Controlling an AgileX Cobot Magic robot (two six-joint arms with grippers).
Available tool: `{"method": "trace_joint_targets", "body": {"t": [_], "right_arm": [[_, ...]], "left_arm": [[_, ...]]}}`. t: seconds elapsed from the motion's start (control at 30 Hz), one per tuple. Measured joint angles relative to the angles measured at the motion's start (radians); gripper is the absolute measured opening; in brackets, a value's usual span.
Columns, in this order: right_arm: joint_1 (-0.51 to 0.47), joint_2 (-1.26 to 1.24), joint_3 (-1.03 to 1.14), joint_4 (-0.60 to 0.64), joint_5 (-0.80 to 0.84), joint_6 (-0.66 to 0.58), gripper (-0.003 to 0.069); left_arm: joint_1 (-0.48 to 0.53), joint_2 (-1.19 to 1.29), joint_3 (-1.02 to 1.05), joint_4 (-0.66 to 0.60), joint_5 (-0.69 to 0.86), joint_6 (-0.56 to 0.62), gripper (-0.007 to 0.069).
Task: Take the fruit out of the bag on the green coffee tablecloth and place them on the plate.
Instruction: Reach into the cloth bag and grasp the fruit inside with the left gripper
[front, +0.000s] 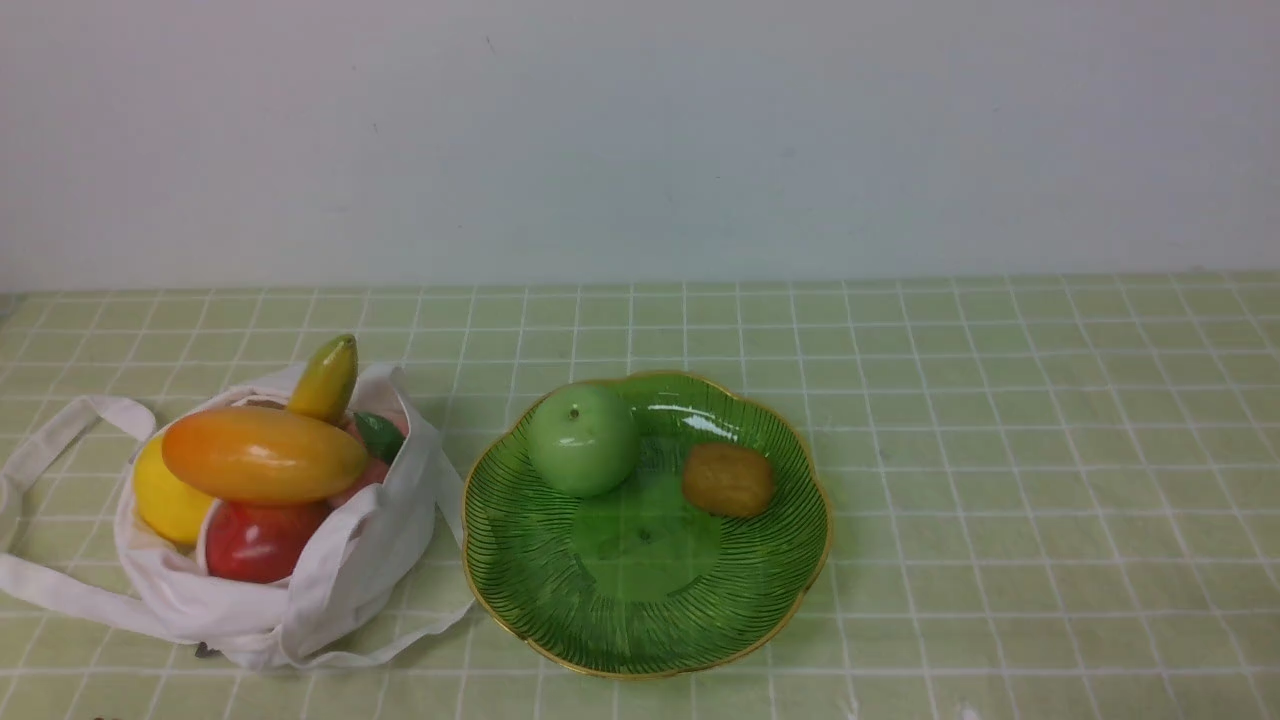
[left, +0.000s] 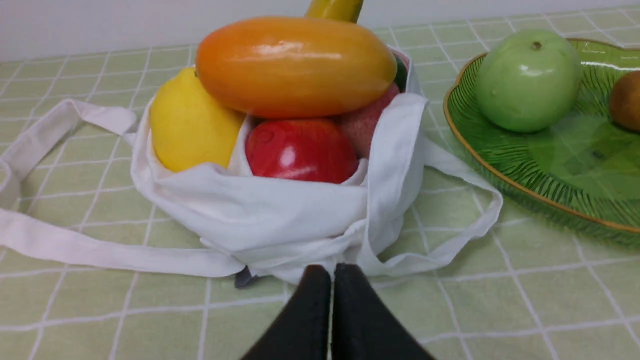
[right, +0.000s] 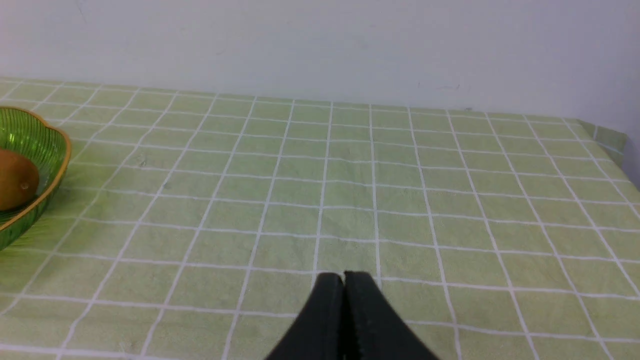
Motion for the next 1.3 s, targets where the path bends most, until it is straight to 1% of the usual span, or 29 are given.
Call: {"method": "trace_joint_targets", "body": {"t": [0.2, 0.27, 0.37, 0.43, 0.5, 0.63, 0.7, 0.73, 0.77, 0.8, 0.83, 0.87, 0.9, 0.97, 1.03, 1.1, 1.13, 1.17, 1.3], "right_arm": [[0.000, 0.000, 0.000, 0.000, 0.000, 0.000, -0.0013], [0.000, 0.000, 0.000, 0.000, 0.000, 0.000, -0.0013], [0.000, 0.000, 0.000, 0.000, 0.000, 0.000, -0.0013], [0.000, 0.000, 0.000, 0.000, 0.000, 0.000, -0.0013], [0.000, 0.000, 0.000, 0.000, 0.000, 0.000, -0.0013], [0.000, 0.000, 0.000, 0.000, 0.000, 0.000, -0.0013], [0.000, 0.000, 0.000, 0.000, 0.000, 0.000, -0.0013], [0.000, 0.000, 0.000, 0.000, 0.000, 0.000, -0.0013], [0.000, 0.000, 0.000, 0.000, 0.000, 0.000, -0.0013], [0.000, 0.000, 0.000, 0.000, 0.000, 0.000, -0.0013], [0.000, 0.000, 0.000, 0.000, 0.000, 0.000, -0.0013], [0.000, 0.000, 0.000, 0.000, 0.000, 0.000, -0.0013], [0.000, 0.000, 0.000, 0.000, 0.000, 0.000, -0.0013], [0.000, 0.000, 0.000, 0.000, 0.000, 0.000, -0.0013], [0.000, 0.000, 0.000, 0.000, 0.000, 0.000, -0.0013], [0.000, 0.000, 0.000, 0.000, 0.000, 0.000, -0.0013], [0.000, 0.000, 0.000, 0.000, 0.000, 0.000, -0.0013], [0.000, 0.000, 0.000, 0.000, 0.000, 0.000, -0.0013], [0.000, 0.000, 0.000, 0.000, 0.000, 0.000, -0.0013]], "left_arm": [[0.000, 0.000, 0.000, -0.050, -0.023, -0.011, -0.0008], [0.000, 0.000, 0.000, -0.176, -0.086, -0.025, -0.0008], [0.000, 0.000, 0.000, -0.290, -0.159, -0.032, -0.0008], [0.000, 0.000, 0.000, -0.307, -0.185, -0.032, -0.0008], [0.000, 0.000, 0.001, -0.324, -0.247, -0.040, -0.0008], [0.000, 0.000, -0.014, -0.328, -0.417, -0.045, -0.0008], [0.000, 0.000, -0.039, -0.325, -0.422, -0.032, -0.0008], [0.000, 0.000, -0.093, -0.318, -0.412, -0.003, -0.0008], [0.000, 0.002, -0.161, -0.311, -0.374, 0.042, -0.0008], [0.000, 0.003, -0.172, -0.310, -0.366, 0.050, -0.0008], [0.000, 0.012, -0.216, -0.304, -0.329, 0.084, -0.0008], [0.000, 0.048, -0.305, -0.292, -0.235, 0.149, -0.0008], [0.000, 0.079, -0.348, -0.287, -0.177, 0.193, -0.0008], [0.000, 0.203, -0.459, -0.273, 0.000, 0.245, -0.0008], [0.000, 0.366, -0.551, -0.255, 0.163, 0.227, -0.0008], [0.000, 0.525, -0.635, -0.219, 0.303, 0.158, -0.0008], [0.000, 0.587, -0.674, -0.189, 0.358, 0.123, -0.0008], [0.000, 0.617, -0.682, -0.182, 0.367, 0.117, -0.0008], [0.000, 0.910, -0.866, 0.054, 0.544, -0.006, -0.0008]]}}
